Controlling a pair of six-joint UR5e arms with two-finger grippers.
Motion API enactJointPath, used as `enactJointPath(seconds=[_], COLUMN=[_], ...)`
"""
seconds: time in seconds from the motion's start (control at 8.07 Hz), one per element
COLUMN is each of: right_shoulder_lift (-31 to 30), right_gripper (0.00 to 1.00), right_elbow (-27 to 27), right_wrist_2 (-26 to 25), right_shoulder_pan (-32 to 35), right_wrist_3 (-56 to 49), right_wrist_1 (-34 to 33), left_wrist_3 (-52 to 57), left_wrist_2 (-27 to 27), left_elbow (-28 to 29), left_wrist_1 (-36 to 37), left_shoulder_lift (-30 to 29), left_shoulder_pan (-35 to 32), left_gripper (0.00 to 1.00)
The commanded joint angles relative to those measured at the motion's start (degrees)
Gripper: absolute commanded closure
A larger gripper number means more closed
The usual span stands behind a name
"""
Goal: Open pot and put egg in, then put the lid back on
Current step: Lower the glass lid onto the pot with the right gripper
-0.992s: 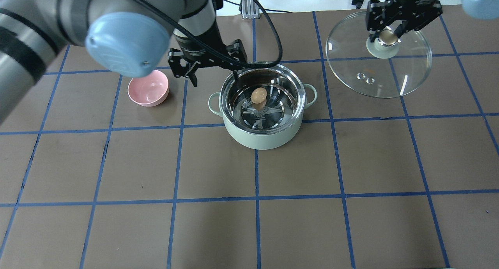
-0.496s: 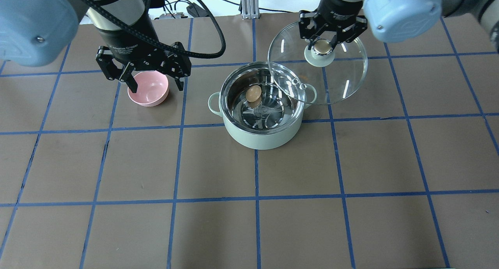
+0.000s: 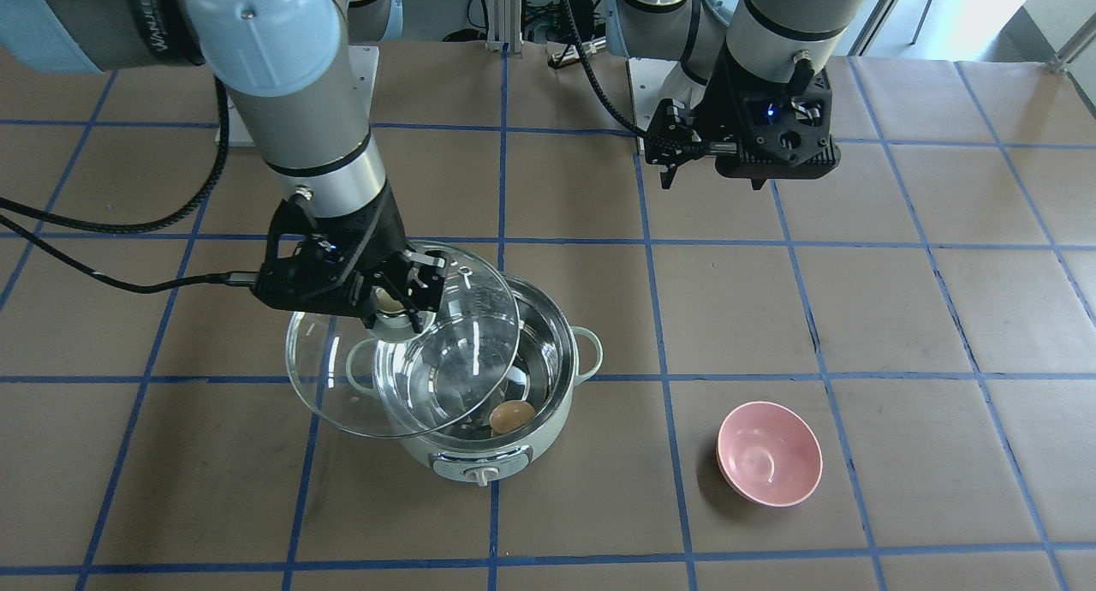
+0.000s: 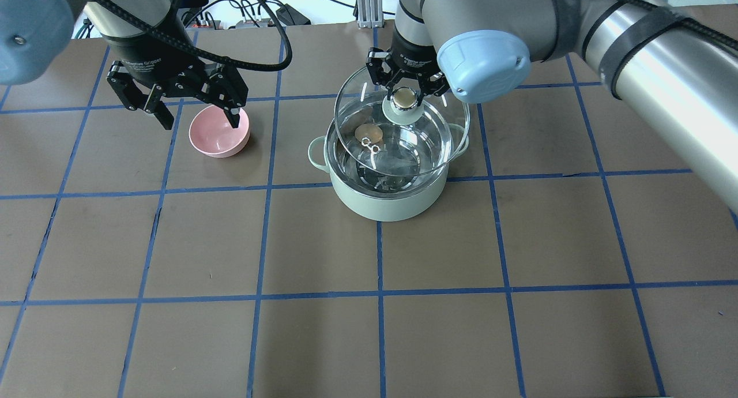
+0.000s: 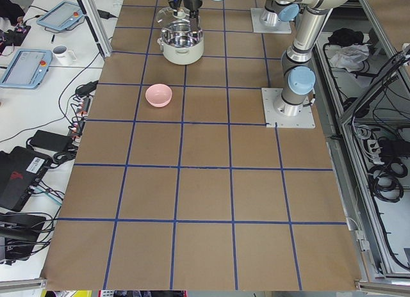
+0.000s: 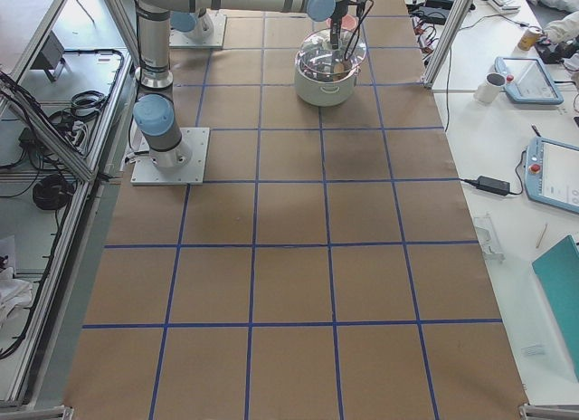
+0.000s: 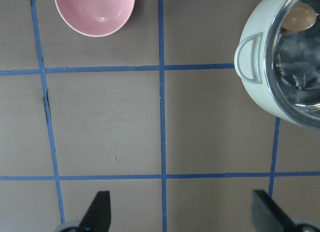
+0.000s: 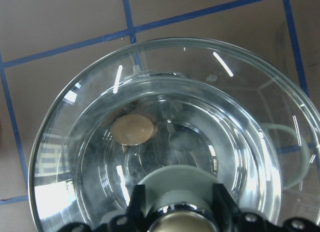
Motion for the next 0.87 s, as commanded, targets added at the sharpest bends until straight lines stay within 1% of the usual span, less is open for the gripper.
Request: enactJointPath(seconds=[0.0,0.74], right_shoulder_lift=[3.7,3.4], right_gripper=[0.94,0.94], right_elbow=[0.6,1.3], right_wrist_2=[0.1,0.1], right_shoulder_pan=[1.2,2.0], right_wrist_3=[3.9,6.4], right_wrist_1=[-3.3,-3.4], left_wrist_3=[0.7,0.3], left_wrist_2=[-0.1,-0.3], left_elbow=[-0.1,-0.3], left_wrist_1=[0.6,0.7], left_shoulder_lift=[-0.1,0.0], left_shoulder_pan=[0.3,0.3], left_gripper=[0.00,0.00])
